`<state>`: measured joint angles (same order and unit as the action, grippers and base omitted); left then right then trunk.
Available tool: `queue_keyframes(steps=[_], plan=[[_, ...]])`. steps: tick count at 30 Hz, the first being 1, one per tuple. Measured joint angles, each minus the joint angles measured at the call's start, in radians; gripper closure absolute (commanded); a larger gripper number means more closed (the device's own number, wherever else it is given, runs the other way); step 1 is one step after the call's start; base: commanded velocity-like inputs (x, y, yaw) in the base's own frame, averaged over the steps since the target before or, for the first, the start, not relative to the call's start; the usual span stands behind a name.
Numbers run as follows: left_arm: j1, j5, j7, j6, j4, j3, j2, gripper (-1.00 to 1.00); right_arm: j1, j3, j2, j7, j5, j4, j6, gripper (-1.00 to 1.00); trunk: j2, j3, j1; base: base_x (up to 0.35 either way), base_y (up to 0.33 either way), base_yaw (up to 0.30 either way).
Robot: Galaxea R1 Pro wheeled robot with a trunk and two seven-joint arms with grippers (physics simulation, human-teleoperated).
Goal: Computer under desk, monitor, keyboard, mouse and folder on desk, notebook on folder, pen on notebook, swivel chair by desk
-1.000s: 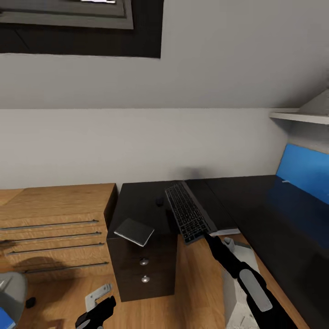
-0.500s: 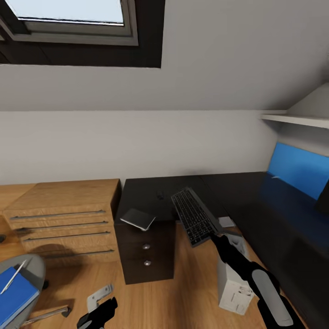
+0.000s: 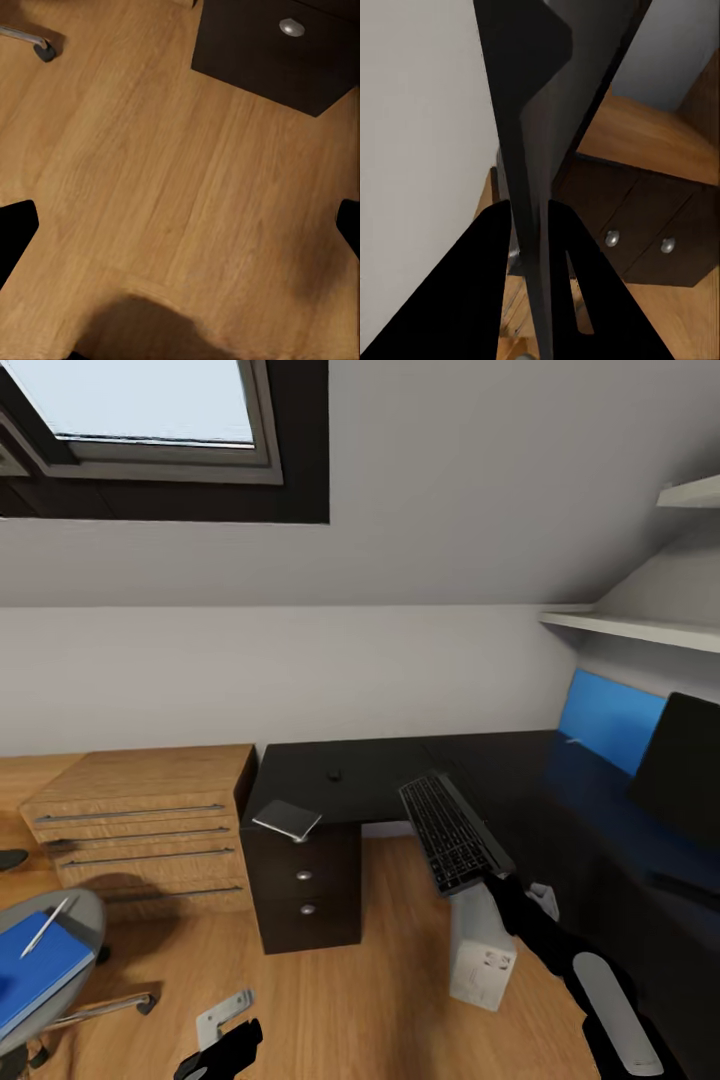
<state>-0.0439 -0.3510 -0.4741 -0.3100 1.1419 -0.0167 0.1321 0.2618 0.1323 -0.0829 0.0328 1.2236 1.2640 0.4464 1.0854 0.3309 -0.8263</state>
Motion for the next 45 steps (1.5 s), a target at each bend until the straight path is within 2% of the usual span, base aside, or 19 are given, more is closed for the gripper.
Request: queue_keyframes(steps=[2, 5, 22, 37, 45], plan=[[0.0, 0.0, 0.0, -0.001, 0.0, 0.0, 0.0, -1.0, 0.0, 0.049, -0.014, 0.026, 0.003, -0.03, 0.002, 1.0, -0.014, -0.006, 0.008, -0.295, -0.187, 0.0], [0.0, 0.0, 0.0, -0.001, -0.001, 0.0, 0.0, -1.0, 0.0, 0.065, -0.018, 0.07, 0.008, -0.039, 0.004, 1.0, -0.035, -0.016, 0.019, -0.297, -0.182, 0.0], [0.0, 0.0, 0.001, -0.002, 0.001, 0.0, 0.0, -1.0, 0.0, 0.07, -0.018, 0.087, 0.005, -0.072, 0.004, 1.0, -0.154, -0.069, 0.084, -0.33, -0.081, 0.0], [0.0, 0.002, 0.003, -0.005, 0.001, -0.003, 0.0, -1.0, 0.0, 0.07, -0.012, 0.097, 0.008, -0.08, 0.001, 1.0, -0.259, -0.116, 0.142, -0.29, -0.232, 0.0], [0.0, 0.002, 0.003, -0.005, 0.001, -0.022, 0.0, -1.0, 0.0, 0.07, -0.012, 0.096, 0.006, -0.08, 0.0, 1.0, -0.315, -0.141, 0.173, -0.283, -0.246, 0.0]])
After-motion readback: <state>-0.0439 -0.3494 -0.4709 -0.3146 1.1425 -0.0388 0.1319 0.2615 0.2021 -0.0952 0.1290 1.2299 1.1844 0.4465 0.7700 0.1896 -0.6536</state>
